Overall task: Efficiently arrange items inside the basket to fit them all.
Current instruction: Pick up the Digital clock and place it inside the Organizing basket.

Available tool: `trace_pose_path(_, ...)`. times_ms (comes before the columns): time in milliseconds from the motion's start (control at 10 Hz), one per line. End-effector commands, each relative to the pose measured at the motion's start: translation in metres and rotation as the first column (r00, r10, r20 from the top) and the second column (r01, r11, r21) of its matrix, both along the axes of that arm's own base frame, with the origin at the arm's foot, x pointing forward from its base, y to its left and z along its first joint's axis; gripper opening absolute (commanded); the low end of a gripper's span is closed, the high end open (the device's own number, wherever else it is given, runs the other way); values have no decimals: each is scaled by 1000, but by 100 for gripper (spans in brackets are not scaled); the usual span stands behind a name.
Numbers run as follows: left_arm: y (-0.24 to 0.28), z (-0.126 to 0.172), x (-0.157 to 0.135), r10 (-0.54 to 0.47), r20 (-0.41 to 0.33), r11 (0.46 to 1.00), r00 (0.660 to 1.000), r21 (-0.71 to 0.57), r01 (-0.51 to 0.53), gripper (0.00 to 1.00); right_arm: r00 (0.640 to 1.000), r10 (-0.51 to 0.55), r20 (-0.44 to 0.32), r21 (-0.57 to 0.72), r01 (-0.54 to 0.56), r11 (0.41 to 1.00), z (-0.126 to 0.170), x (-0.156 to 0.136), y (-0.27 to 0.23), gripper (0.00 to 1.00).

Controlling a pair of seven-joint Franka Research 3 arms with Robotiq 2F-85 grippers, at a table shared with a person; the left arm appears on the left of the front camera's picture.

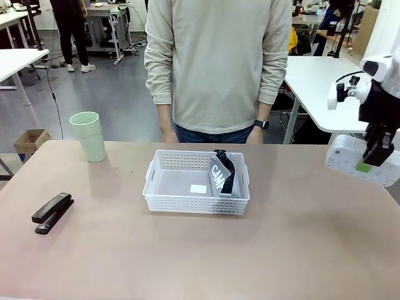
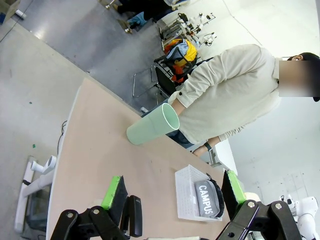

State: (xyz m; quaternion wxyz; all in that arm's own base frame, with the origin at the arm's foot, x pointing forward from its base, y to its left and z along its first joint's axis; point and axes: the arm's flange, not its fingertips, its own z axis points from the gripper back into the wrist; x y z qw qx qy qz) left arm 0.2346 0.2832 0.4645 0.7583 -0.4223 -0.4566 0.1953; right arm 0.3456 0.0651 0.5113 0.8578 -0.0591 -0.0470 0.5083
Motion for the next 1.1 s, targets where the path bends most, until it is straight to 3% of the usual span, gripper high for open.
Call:
trace_pose_path(0,1,-2,3,-1,36,1000,999,10,0,100,1000,22,-1,-11,-22,1000,-10,3,1,0)
trace_pose_path(100,1,-2,3,-1,36,1000,999,10,0,100,1000,0,0,0,0,1000,0,0,0,51)
trace_pose_path(200,1,-2,3,-1,36,1000,999,10,0,100,999,16,28,-30,-16,999,3,7,19,51)
trace_pose_path(300,1,-2,3,-1,36,1000,999,10,0,100,991,120,58,17,-121,992,12,36,63,51)
trace_pose_path(500,1,-2,3,-1,36,1000,999,10,0,100,990,141,-9,-24,-141,990,14,99,159,51)
trace_pose_path(700,1,-2,3,-1,36,1000,999,10,0,100,993,117,-13,35,-116,993,-5,147,257,51)
trace_pose_path(1000,1,-2,3,-1,36,1000,999,10,0,100,986,12,-164,183,18,983,-45,156,347,51)
